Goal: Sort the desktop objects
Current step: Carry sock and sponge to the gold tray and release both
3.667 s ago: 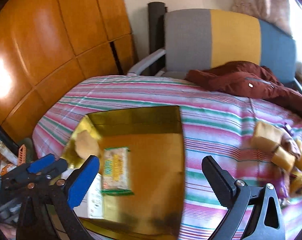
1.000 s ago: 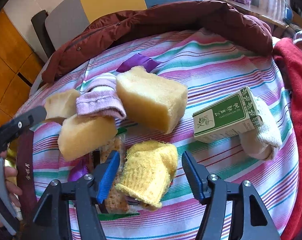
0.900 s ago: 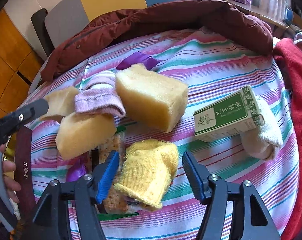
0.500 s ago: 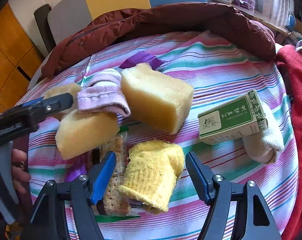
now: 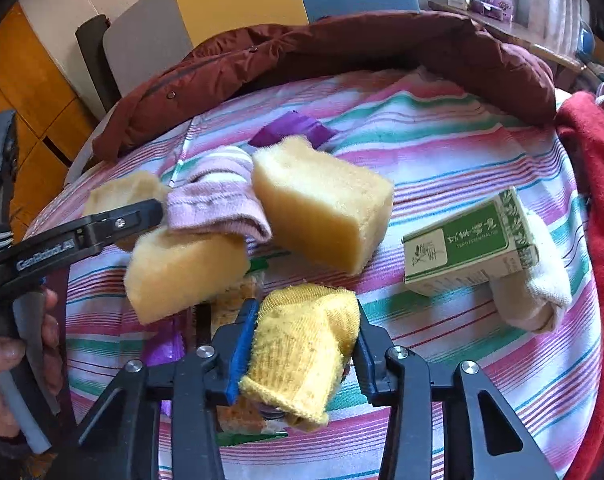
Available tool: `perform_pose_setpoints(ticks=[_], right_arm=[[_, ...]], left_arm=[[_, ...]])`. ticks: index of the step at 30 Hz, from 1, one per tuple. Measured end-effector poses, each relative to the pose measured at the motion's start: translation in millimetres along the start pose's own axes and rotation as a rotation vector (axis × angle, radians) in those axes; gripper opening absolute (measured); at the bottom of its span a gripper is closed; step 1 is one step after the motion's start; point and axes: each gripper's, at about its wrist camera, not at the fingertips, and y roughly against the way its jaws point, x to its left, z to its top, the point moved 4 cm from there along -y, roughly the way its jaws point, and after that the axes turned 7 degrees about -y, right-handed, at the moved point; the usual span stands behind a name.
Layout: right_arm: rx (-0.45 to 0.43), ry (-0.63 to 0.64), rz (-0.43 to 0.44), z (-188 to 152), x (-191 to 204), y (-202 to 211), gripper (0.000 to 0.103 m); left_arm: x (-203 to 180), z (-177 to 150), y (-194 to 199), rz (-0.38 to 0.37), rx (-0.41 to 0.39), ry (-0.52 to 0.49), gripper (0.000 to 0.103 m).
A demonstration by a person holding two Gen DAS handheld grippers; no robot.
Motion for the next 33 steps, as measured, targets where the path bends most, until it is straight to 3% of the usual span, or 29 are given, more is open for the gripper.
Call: perform_pose_setpoints(ticks=[8, 15, 24, 33], right_arm=[[-0.087, 0.005, 0.044, 7.7, 4.1, 27.8, 0.044], [-0.145, 0.096, 0.162, 4.0, 33.3, 51.9, 0.044], [-0.133, 0.217, 0.278, -17.6, 87.2, 74.2, 0.044], [-0.102, 0.343, 0.389, -48.1, 167.4, 97.0, 0.044]], left_arm=[[12.8, -19.6, 62.2, 0.016, -0.095, 0.035, 0.070], [34.0, -55.5, 126.8, 0.091, -0.185, 0.068, 0.070], [108.1, -105.8, 201.9, 0.251, -0.253, 0.189, 0.070], [180.4, -162.1, 235.4, 0.348, -0.252, 0.345, 0.070]])
